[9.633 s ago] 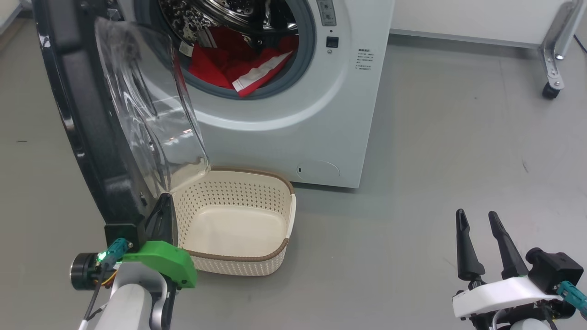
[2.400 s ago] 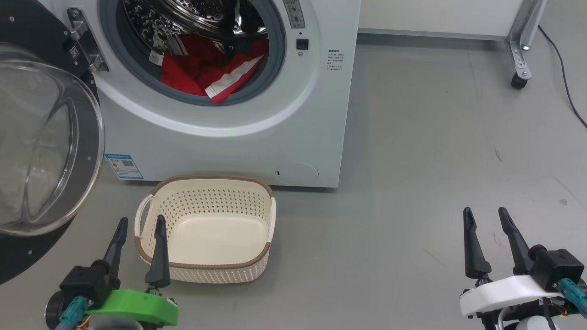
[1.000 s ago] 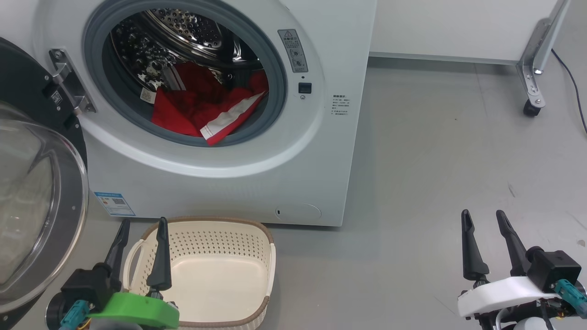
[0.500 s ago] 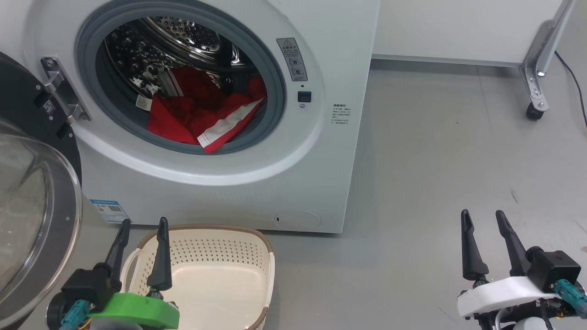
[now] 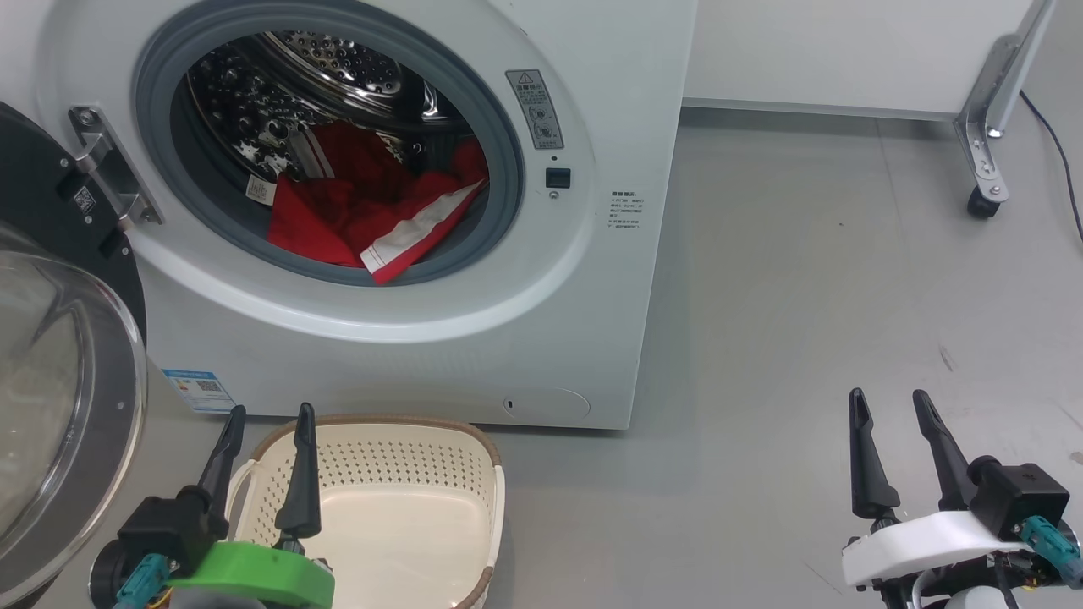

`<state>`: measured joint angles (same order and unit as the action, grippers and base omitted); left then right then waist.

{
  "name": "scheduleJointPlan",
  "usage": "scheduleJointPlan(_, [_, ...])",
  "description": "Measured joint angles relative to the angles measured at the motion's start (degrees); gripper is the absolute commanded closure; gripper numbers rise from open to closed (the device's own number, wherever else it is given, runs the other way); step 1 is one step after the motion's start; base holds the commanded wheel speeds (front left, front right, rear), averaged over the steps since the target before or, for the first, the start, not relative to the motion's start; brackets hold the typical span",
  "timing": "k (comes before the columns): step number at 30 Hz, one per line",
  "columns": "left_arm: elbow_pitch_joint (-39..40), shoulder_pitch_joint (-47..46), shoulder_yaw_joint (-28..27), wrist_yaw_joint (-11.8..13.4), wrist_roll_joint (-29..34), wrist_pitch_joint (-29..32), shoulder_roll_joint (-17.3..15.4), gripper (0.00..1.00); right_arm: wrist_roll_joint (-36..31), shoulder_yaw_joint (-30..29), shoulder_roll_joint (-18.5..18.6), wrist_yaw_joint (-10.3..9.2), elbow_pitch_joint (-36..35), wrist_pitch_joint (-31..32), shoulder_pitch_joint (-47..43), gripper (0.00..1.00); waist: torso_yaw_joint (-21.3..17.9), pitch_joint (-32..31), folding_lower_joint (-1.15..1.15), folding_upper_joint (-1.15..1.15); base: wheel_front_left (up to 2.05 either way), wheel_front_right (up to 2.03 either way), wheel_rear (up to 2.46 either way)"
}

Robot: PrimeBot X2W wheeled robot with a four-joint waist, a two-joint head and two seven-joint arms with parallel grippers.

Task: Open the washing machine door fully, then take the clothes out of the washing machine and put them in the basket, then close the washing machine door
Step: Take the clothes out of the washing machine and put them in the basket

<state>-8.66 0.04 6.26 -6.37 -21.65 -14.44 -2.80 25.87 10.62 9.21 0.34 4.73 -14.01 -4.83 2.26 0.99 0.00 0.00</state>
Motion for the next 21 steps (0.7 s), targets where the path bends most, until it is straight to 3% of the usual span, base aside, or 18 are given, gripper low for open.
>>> scheduleJointPlan(21, [0.29, 0.01, -0.37, 0.00, 0.00, 0.00, 0.00, 0.00, 0.00, 0.44, -0.03, 0.02, -0.40, -0.01, 0.06, 0.00, -0.28, 1.18, 0.00, 0.00, 0.00, 0.00, 0.00])
